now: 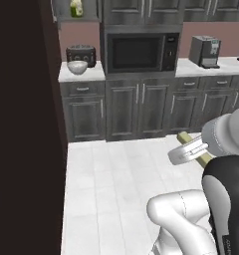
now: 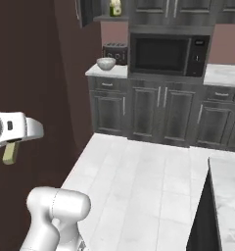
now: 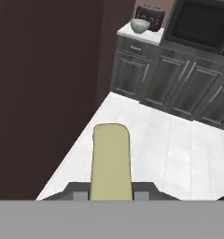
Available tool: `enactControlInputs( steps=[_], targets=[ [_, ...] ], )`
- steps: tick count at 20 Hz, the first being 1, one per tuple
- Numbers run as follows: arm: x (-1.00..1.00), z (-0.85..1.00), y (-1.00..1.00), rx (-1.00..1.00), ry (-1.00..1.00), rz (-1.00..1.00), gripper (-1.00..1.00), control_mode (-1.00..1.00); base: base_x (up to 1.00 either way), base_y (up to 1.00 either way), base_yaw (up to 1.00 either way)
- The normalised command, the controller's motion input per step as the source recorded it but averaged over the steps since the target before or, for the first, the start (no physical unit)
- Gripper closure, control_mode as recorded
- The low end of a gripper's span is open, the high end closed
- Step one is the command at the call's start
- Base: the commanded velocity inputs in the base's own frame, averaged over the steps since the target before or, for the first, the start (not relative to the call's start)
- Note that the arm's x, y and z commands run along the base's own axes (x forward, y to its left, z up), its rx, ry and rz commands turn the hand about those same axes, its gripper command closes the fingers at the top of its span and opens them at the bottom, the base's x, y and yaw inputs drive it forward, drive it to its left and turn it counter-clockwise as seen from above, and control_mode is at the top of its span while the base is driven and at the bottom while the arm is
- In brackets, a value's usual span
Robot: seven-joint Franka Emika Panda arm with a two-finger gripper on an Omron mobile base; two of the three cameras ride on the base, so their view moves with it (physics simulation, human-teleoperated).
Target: Pick the egg and butter from the fridge and place them by the bowl for mixing.
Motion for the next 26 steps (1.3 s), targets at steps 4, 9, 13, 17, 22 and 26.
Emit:
enactControlInputs(
  steps=[4,9,13,17,22,26],
  targets=[
    [0.00,0.00,0.00,0.00,0.00,0.00,1.00,1.00,1.00,0.02,-0.53],
    [0.00,0.00,0.00,0.00,0.00,0.00,1.00,1.00,1.00,0.23,-0.48],
    [0.00,0.00,0.00,0.00,0.00,0.00,1.00,1.00,1.00,0.29,-0.43],
    [0.00,0.00,0.00,0.00,0.00,0.00,1.00,1.00,1.00,0.52,-0.06],
    [0.00,0.00,0.00,0.00,0.00,0.00,1.00,1.00,1.00,0.66,0.01],
    [0.00,0.00,0.00,0.00,0.00,0.00,1.00,1.00,0.79,0.72,0.11]
  ],
)
